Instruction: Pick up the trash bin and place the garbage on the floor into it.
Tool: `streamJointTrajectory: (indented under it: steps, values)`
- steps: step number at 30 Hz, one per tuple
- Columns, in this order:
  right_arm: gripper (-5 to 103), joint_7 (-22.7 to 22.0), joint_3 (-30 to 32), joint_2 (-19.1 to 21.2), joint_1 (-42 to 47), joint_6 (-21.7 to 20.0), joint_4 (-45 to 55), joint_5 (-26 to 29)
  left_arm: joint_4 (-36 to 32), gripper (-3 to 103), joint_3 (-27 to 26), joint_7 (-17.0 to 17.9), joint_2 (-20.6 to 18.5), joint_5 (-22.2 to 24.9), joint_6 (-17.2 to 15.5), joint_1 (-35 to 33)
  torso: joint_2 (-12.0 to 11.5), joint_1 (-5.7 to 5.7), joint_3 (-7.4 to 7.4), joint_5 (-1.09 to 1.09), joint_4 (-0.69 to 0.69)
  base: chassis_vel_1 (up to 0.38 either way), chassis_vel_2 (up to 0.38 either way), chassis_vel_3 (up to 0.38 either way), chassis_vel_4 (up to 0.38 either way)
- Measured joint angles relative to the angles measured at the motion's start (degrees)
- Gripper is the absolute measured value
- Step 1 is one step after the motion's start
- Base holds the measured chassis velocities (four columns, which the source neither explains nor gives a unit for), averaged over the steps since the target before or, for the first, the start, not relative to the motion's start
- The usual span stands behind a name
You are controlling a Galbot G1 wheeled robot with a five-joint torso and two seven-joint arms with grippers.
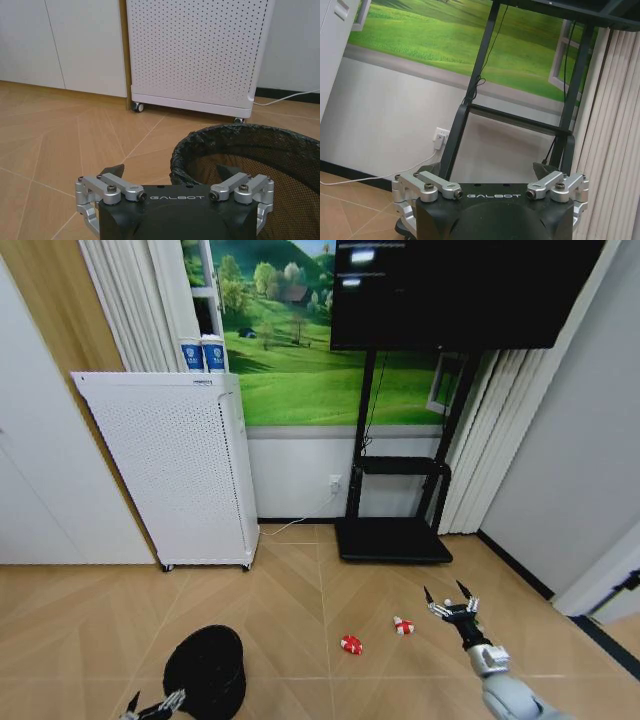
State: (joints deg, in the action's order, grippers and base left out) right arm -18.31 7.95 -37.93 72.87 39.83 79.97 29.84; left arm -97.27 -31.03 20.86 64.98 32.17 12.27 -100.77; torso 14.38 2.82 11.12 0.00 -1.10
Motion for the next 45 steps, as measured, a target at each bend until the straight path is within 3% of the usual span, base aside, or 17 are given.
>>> streamJointTrajectory:
  steps: [10,12,18,19,22,23,29,31,32,37,45]
  values:
    - [100,-0.8,0.4,-0.3,1.6,0.1,0.7,1.0,6.1,103,1.4,-4.4,-0.4,2.3,1.6,5.1,0.2,0.06,0.13,0.00,0.02,0.000,0.000,0.000,0.000]
    - [100,-1.2,0.4,-0.4,1.7,0.1,1.5,1.8,8.3,89,1.9,-6.4,-0.6,3.0,2.5,7.0,0.2,0.08,0.17,0.00,0.01,0.000,0.000,0.000,0.000]
    - [100,-2.4,0.3,0.2,1.0,-0.7,3.1,3.4,11.1,73,2.6,-9.1,-1.0,4.7,3.7,9.0,0.3,0.10,0.20,0.03,0.03,0.000,0.000,0.000,0.000]
    - [100,-2.4,0.3,0.2,1.0,-0.7,3.1,3.4,11.1,73,2.6,-9.1,-1.0,4.7,3.7,9.0,0.3,0.10,0.20,0.03,0.03,0.000,0.000,0.000,0.000]
    - [100,-2.9,0.3,0.6,0.7,-1.0,3.7,3.8,12.1,56,3.0,-10.0,-1.0,5.0,3.9,9.6,0.3,0.11,0.22,0.05,0.01,0.000,0.000,0.000,0.000]
    - [100,-2.9,0.3,0.6,0.7,-1.0,3.7,3.8,12.1,56,3.0,-10.0,-1.0,5.0,3.9,9.6,0.3,0.11,0.22,0.05,0.01,0.000,0.000,0.000,0.000]
    - [100,-3.8,0.5,0.8,1.1,-1.2,4.8,3.9,12.9,28,3.5,-10.6,-0.8,5.2,4.2,10.3,0.4,0.12,0.25,0.04,0.02,0.000,0.000,0.000,0.000]
    - [100,-3.8,0.6,0.8,1.1,-1.2,4.8,3.9,12.9,28,3.5,-10.6,-0.8,5.2,4.2,10.3,0.4,0.12,0.25,0.04,0.02,0.000,0.000,0.000,0.000]
    - [100,-4.1,0.7,0.8,1.2,-1.2,5.1,3.9,12.8,18,3.6,-11.1,-0.6,5.3,4.3,10.2,0.4,0.13,0.26,0.02,0.01,0.000,0.000,0.000,0.000]
    - [100,-4.4,0.9,0.7,1.3,-1.3,5.7,3.8,12.9,8,3.2,-12.1,-0.3,5.4,5.0,9.8,0.4,0.14,0.28,0.00,0.01,0.000,0.000,0.000,0.000]
    - [100,-5.0,1.0,0.3,1.0,-1.3,5.2,2.8,11.1,8,1.0,-12.7,-0.4,4.5,5.7,9.2,0.4,0.16,0.32,-0.10,0.02,0.000,0.000,0.000,0.000]
